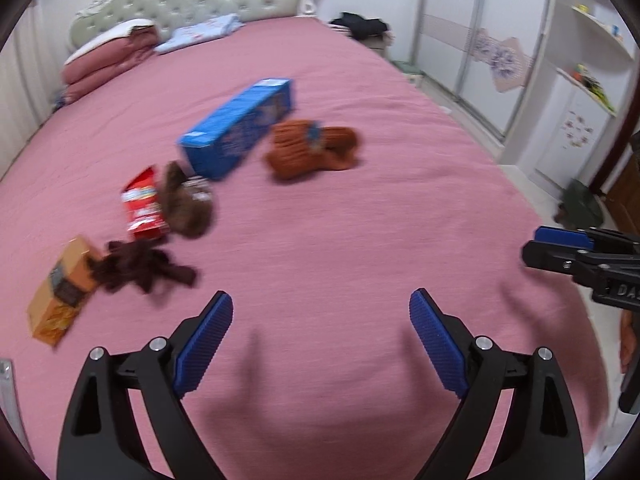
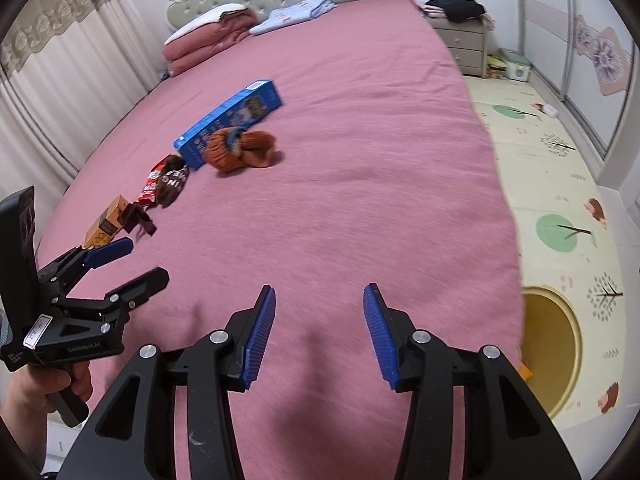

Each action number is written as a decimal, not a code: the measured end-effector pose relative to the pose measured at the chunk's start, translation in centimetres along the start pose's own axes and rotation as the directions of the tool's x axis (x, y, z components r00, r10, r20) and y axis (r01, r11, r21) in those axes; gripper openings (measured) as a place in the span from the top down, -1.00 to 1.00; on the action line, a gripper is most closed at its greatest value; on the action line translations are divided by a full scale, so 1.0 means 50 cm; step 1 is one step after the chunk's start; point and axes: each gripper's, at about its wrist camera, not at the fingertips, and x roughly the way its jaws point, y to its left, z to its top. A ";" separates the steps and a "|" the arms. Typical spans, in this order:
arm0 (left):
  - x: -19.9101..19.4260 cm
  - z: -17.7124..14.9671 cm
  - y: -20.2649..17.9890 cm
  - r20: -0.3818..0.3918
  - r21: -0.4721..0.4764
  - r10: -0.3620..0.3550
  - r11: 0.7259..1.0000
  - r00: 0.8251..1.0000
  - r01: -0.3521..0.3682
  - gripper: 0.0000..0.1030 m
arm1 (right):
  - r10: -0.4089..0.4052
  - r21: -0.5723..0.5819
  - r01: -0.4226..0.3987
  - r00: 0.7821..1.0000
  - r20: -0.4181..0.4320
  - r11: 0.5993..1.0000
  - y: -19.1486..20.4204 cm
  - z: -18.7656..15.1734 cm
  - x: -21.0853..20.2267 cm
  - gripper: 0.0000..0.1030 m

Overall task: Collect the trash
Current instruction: 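Move both tools back over the bed toward the brown cord and orange sock, then grasp the brown cord with left tool while right tool grasps the orange sock, then carry the cord and orange sock over the yellow bin and open both tools, then move both tools back over the bed toward the gold box and red wrapper, then grasp the gold perfume box with left tool while right tool grasps the red Milk Candy wrapper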

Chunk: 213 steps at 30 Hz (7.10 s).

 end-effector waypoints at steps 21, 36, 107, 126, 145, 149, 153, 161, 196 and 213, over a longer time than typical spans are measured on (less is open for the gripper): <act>0.098 0.062 0.237 -0.078 -0.310 0.183 0.930 0.980 -0.198 -0.40 | 0.046 -0.035 -0.047 0.999 -0.020 0.998 0.071 0.127 0.137 -0.11; 0.062 0.015 0.283 -0.031 -0.418 0.039 0.907 0.999 -0.048 0.71 | 0.014 -0.136 -0.014 1.000 0.002 0.991 0.122 0.239 0.230 -0.49; 0.057 0.001 -0.635 -0.271 0.242 -0.530 0.770 0.803 0.590 0.72 | -0.184 0.410 0.128 0.978 0.100 0.903 -0.429 -0.252 -0.278 0.78; 0.109 0.008 -0.659 -0.297 0.199 -0.537 0.774 0.789 0.601 -0.84 | -0.238 0.462 0.178 0.968 0.076 0.869 -0.491 -0.267 -0.287 0.78; -0.006 0.031 -0.416 -0.051 0.226 -0.399 0.888 0.916 0.400 -0.84 | -0.100 0.260 0.069 0.989 0.109 0.963 -0.280 -0.139 -0.216 0.78; -0.020 0.025 -0.328 -0.010 0.190 -0.349 0.919 0.937 0.345 -0.84 | -0.046 0.193 0.028 0.995 0.092 0.981 -0.200 -0.112 -0.172 0.78; -0.037 0.020 -0.226 0.034 0.148 -0.278 0.951 0.960 0.270 -0.84 | 0.000 0.102 -0.007 0.998 0.064 0.995 -0.106 -0.086 -0.124 0.77; -0.065 -0.001 0.003 0.085 0.033 -0.132 0.991 0.988 0.129 -0.84 | 0.066 -0.011 -0.066 0.997 0.036 0.998 0.055 -0.034 -0.035 0.42; 0.069 0.010 0.483 -0.048 0.056 -0.010 0.998 0.999 0.012 -0.79 | 0.172 -0.257 -0.173 0.985 -0.029 0.951 0.454 0.156 0.235 -0.20; 0.073 -0.026 0.525 -0.012 -0.159 -0.135 0.979 0.991 0.131 0.28 | 0.141 -0.319 -0.166 0.985 -0.101 0.933 0.509 0.225 0.352 -0.09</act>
